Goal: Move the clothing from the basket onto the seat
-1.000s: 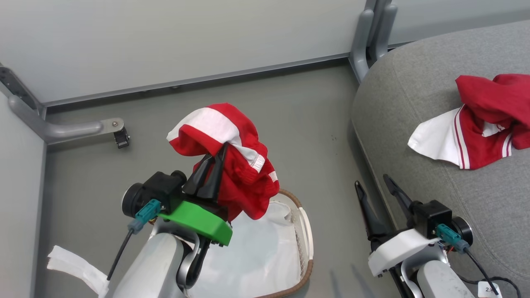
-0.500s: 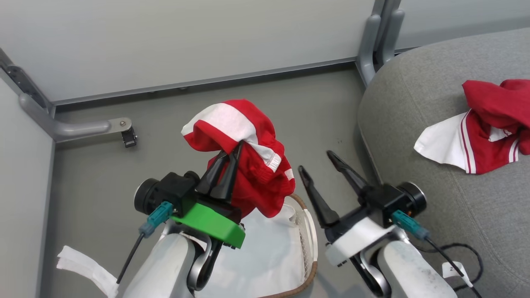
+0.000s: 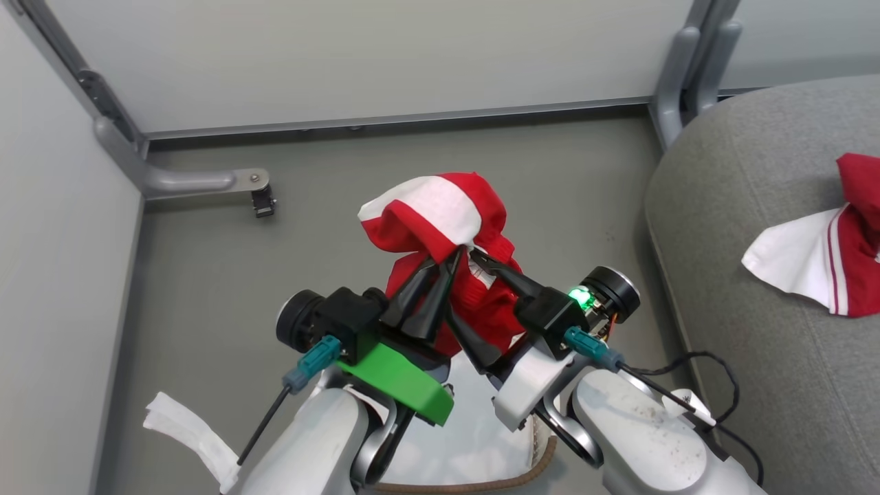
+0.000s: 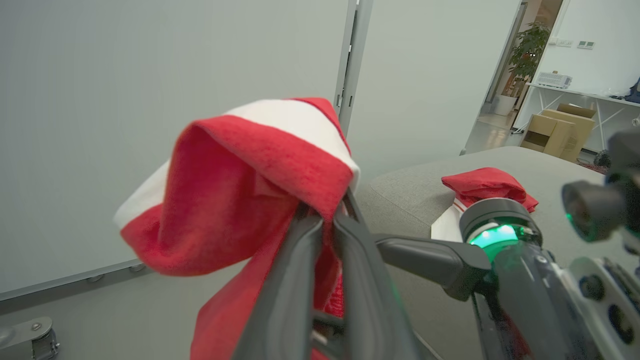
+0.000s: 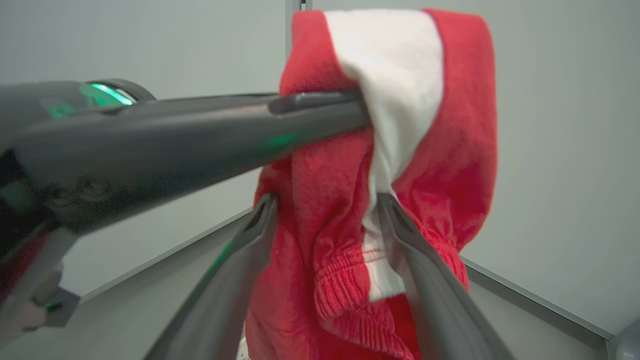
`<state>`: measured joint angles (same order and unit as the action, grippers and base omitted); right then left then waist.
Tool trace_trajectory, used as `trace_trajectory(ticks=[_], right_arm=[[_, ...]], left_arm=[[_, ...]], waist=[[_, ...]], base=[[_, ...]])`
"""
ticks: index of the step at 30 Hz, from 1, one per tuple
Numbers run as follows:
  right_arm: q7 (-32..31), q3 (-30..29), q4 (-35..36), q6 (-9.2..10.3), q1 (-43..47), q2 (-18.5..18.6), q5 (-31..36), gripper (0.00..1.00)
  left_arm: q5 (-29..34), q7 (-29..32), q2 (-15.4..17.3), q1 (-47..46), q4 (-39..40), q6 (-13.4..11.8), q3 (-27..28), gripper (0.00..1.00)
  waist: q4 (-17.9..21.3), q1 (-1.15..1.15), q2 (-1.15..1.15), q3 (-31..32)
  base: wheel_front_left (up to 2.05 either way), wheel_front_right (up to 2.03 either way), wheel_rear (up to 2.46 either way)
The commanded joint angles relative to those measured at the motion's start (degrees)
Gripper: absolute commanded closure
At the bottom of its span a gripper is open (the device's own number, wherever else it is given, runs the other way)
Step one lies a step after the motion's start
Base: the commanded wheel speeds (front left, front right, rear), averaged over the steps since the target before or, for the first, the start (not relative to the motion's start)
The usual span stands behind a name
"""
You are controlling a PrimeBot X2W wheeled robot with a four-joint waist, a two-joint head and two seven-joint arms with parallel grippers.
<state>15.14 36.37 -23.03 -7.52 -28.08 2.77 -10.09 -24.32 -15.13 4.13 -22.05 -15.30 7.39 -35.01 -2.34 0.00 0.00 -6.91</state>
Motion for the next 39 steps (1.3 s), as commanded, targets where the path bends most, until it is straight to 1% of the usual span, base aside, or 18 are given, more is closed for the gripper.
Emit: trace_trajectory(ticks=[1, 6, 11, 12, 13, 14, 20, 24, 26, 27, 31, 39], right_arm=[[0.01, -0.10, -0.53, 0.06, -0.86, 0.30, 0.00, 0.00], [0.01, -0.95, -2.06, 0.06, -1.41, 0.27, 0.65, 0.00], [0.01, -1.02, -3.00, 0.06, -1.90, 0.27, -0.37, 0.00], [0.01, -1.09, -3.31, 0.06, -1.95, 0.29, -0.77, 0.20], [0.01, -1.03, -3.59, 0.06, -2.06, 0.28, -1.34, 0.74], [0.01, -1.17, -3.88, 0.06, -2.03, 0.25, -1.88, 1.00], [0.00, -2.90, -4.86, 0.06, -1.42, 0.31, -3.69, 1.00], [0.00, -5.66, -3.71, 0.07, -0.30, 0.32, -4.00, 1.00], [0.00, -7.23, -2.82, 0.07, 0.16, 0.32, -3.96, 1.00], [0.00, -8.20, -2.27, 0.07, 0.64, 0.35, -3.94, 1.00], [0.00, -11.16, -0.66, 0.06, 1.97, 0.32, -3.59, 1.00], [0.00, -16.00, 1.41, 0.06, 3.98, 0.25, -2.82, 1.00]], left_arm=[[-0.31, -0.01, -0.38, -1.23, -0.09, 0.14, -0.34, 1.00], [-1.48, -0.02, -0.74, -1.40, 0.07, 0.14, -2.65, 1.00], [-2.56, -0.01, -0.92, -2.01, 0.46, 0.14, -5.08, 1.00], [-2.89, -0.02, -0.97, -2.08, 0.55, 0.14, -5.36, 1.00], [-3.34, -0.01, -1.00, -2.22, 0.53, 0.14, -5.66, 1.00], [-3.55, -0.02, -1.03, -2.42, 0.59, 0.14, -5.90, 1.00], [-3.32, -0.02, -1.14, -2.41, 0.38, 0.14, -4.92, 1.00], [-2.01, -0.02, -1.10, -1.83, 0.14, 0.14, -3.24, 1.00], [-1.28, -0.03, -1.00, -1.31, -0.05, 0.14, -2.30, 0.42], [-0.92, -0.03, -0.97, -0.99, -0.22, 0.14, -1.76, 0.00], [0.69, 0.00, -0.59, -0.37, -0.89, 0.14, -0.39, 0.00], [2.45, 0.01, -0.05, -0.02, -1.54, 0.14, 0.99, 0.00]], waist=[[-1.45, 0.00, 0.00, -0.17], [-2.90, 0.00, 0.00, -0.20], [-4.46, 0.00, 0.00, -0.41], [-4.74, 0.00, 0.00, -0.47], [-5.10, 0.00, 0.00, -0.55], [-5.34, 0.00, 0.00, -0.60], [-6.10, 0.00, 0.00, -1.27], [-5.04, 0.00, 0.00, -1.76], [-3.78, 0.00, 0.00, -1.91], [-2.97, 0.00, 0.00, -1.95], [1.05, 0.00, 0.00, -2.31], [11.10, 0.00, 0.00, -3.96]], base=[[0.00, 0.00, 0.00], [0.00, 0.00, 0.00], [0.00, 0.00, 0.00], [0.00, 0.00, 0.00], [0.00, 0.00, 0.00], [0.00, 0.00, 0.00], [0.00, 0.00, 0.00], [0.00, 0.00, 0.00], [0.00, 0.00, 0.00], [0.00, 0.00, 0.00], [0.00, 0.00, 0.00], [0.00, 0.00, 0.00]])
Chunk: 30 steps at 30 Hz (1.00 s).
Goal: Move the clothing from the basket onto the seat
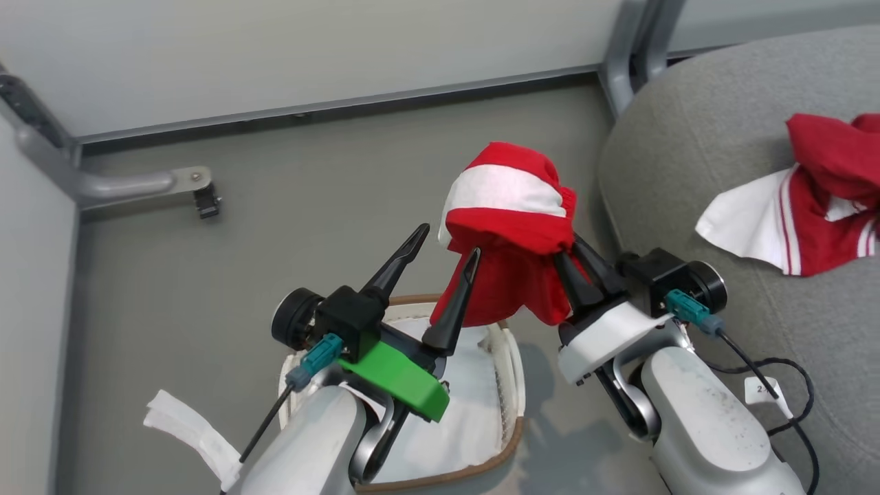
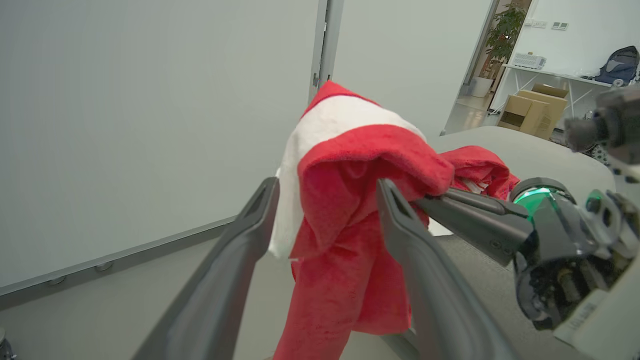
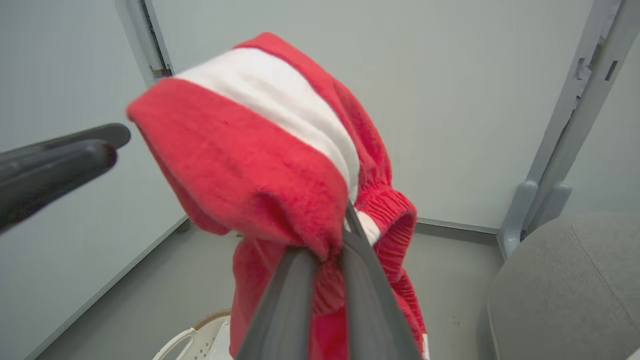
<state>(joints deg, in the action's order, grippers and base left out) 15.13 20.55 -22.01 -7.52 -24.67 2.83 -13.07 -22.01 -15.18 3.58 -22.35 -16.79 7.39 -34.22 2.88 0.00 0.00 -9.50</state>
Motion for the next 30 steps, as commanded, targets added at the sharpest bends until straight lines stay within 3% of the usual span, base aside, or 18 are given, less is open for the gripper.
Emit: trace_trajectory(ticks=[1, 15, 20, 22, 30], right_arm=[[0.02, -0.74, 0.55, 0.06, 0.90, 0.19, 0.10, 1.00], [0.02, -4.56, 3.30, 0.06, 4.02, 0.16, -0.24, 1.00], [0.02, -6.05, 3.82, 0.06, 3.27, 0.16, 0.07, 1.00], [0.02, -9.16, 4.63, 0.06, 1.00, 0.15, -0.62, 1.00], [0.02, -18.52, 5.85, 0.06, -8.98, 1.93, 6.76, 1.00]], left_arm=[[0.27, 0.05, 0.54, 0.18, -0.12, 0.14, 0.25, 0.00], [-0.09, 0.05, 1.52, -1.30, -1.44, 0.14, -0.58, 0.00], [-0.28, 0.05, 1.86, -1.59, -2.06, 0.14, -1.25, 0.00], [-0.22, 0.06, 2.36, -2.08, -2.73, 0.14, -1.62, 0.00], [0.41, 0.05, 3.43, -4.04, -2.99, 0.14, -3.21, 0.00]], waist=[[7.30, 0.00, 0.00, -1.68], [21.66, 0.00, 0.00, -4.58], [24.50, 0.00, 0.00, -5.77], [25.66, 0.00, 0.00, -6.99], [26.13, 0.00, 0.00, -11.35]], base=[[0.00, 0.00, 0.00], [0.00, 0.00, 0.00], [0.00, 0.00, 0.00], [0.00, 0.00, 0.00], [0.00, 0.00, 0.00]])
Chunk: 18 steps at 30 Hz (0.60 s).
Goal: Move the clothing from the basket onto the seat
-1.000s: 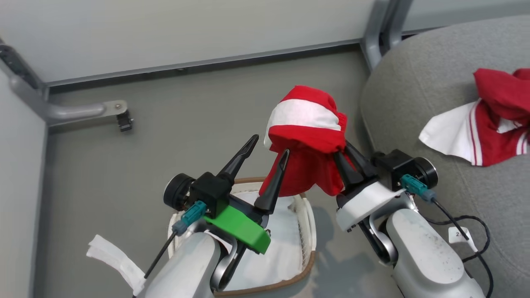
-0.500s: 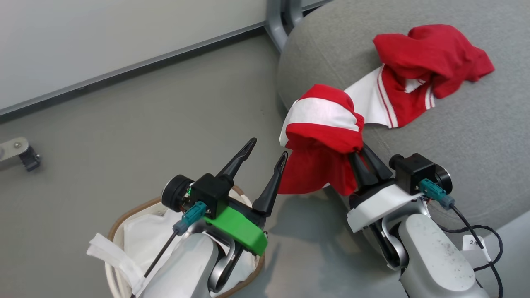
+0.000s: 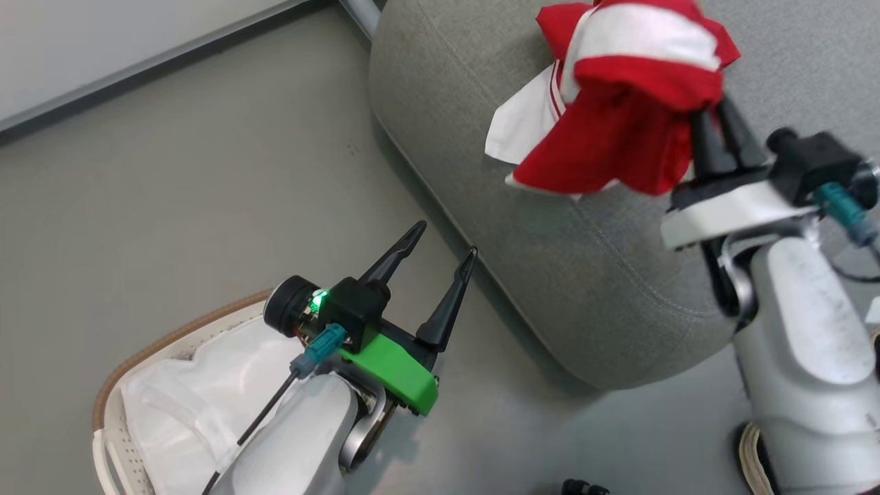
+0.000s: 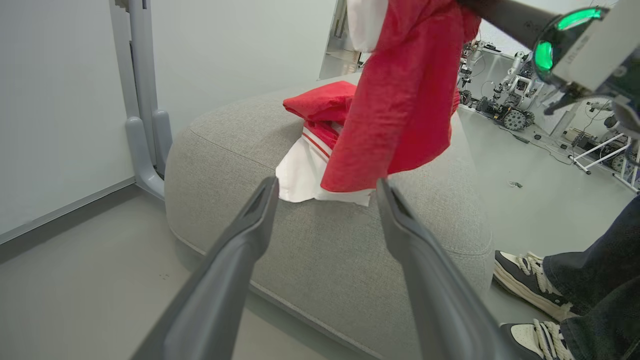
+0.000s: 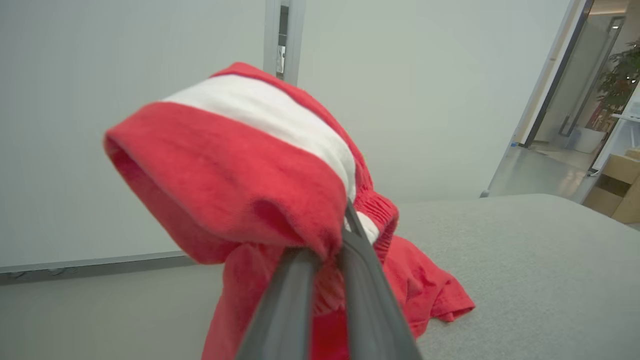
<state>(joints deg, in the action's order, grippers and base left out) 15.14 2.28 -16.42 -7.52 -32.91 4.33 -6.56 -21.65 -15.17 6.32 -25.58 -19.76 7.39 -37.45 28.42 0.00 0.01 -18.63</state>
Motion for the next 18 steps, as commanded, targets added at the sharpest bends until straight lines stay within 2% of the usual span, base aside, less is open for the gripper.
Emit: trace_trajectory(ticks=[1, 13, 18], right_arm=[[0.01, -1.19, 0.26, 0.06, -2.19, 1.14, 0.86, 1.00], [0.00, -12.54, -8.92, 0.06, -21.39, 12.58, 7.79, 1.00], [-0.01, -16.84, -16.94, 0.06, -26.24, 14.62, 10.50, 1.00]], left_arm=[[0.08, 0.04, 0.83, -1.13, -0.11, 0.14, -0.31, 0.00], [1.44, 0.04, 2.24, -7.12, 0.90, 0.14, -2.44, 0.00], [1.73, 0.04, 2.16, -9.10, 1.59, 0.14, -2.93, 0.00]], waist=[[0.34, 0.00, -0.01, -2.84], [-6.38, 0.00, -0.01, -12.30], [-9.94, 0.00, -0.01, -15.09]], base=[[0.00, 0.00, 0.00], [0.00, 0.00, 0.00], [0.00, 0.00, 0.00]])
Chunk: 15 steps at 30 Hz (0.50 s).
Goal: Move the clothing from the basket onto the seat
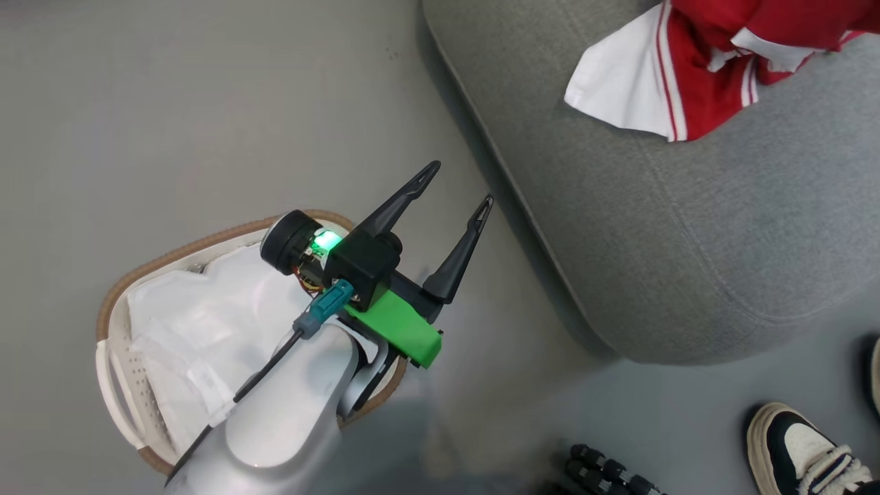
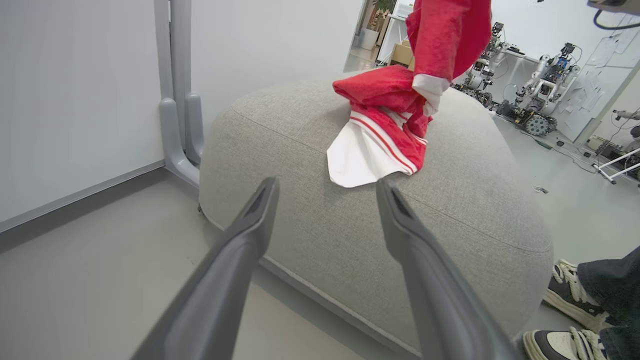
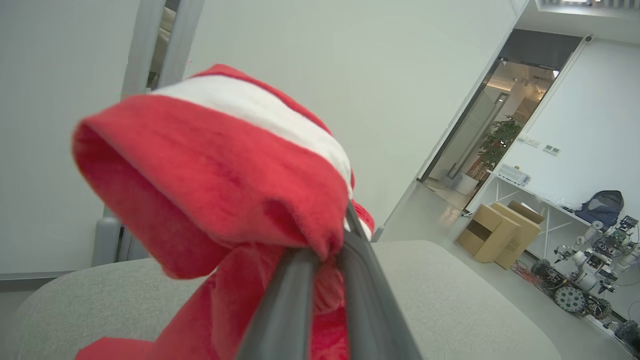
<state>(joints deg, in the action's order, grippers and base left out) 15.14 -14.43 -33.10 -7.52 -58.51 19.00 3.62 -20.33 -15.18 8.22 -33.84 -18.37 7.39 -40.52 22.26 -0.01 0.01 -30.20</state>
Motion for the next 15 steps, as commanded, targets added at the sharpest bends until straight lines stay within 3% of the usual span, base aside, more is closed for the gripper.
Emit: trace_trajectory(ticks=[1, 13, 14, 15], right_arm=[[0.01, -1.20, -1.91, 0.06, -1.37, 0.35, 1.07, 1.00], [0.01, -10.84, -16.04, 0.06, 2.26, -2.44, 9.88, 1.00], [0.00, -11.34, -16.37, 0.06, 2.86, -2.83, 10.45, 0.82], [0.00, -12.58, -16.66, 0.06, 4.37, -3.76, 11.32, 0.05]], left_arm=[[0.47, 0.05, 0.03, -1.19, 0.40, 0.14, 0.06, 0.00], [-0.05, 0.05, 0.33, -1.82, 0.23, 0.14, 0.43, 0.00], [-0.11, 0.05, 0.42, -1.51, 0.21, 0.14, 0.69, 0.00], [-0.02, 0.05, 0.65, -0.80, 0.08, 0.14, 1.06, 0.00]], waist=[[-4.46, 0.01, -0.01, -4.06], [-8.61, 0.01, -0.01, -5.69], [-8.58, 0.01, -0.01, -5.53], [-8.34, 0.01, -0.01, -5.01]], base=[[0.00, 0.00, 0.00], [0.00, 0.00, 0.00], [0.00, 0.00, 0.00], [0.00, 0.00, 0.00]])
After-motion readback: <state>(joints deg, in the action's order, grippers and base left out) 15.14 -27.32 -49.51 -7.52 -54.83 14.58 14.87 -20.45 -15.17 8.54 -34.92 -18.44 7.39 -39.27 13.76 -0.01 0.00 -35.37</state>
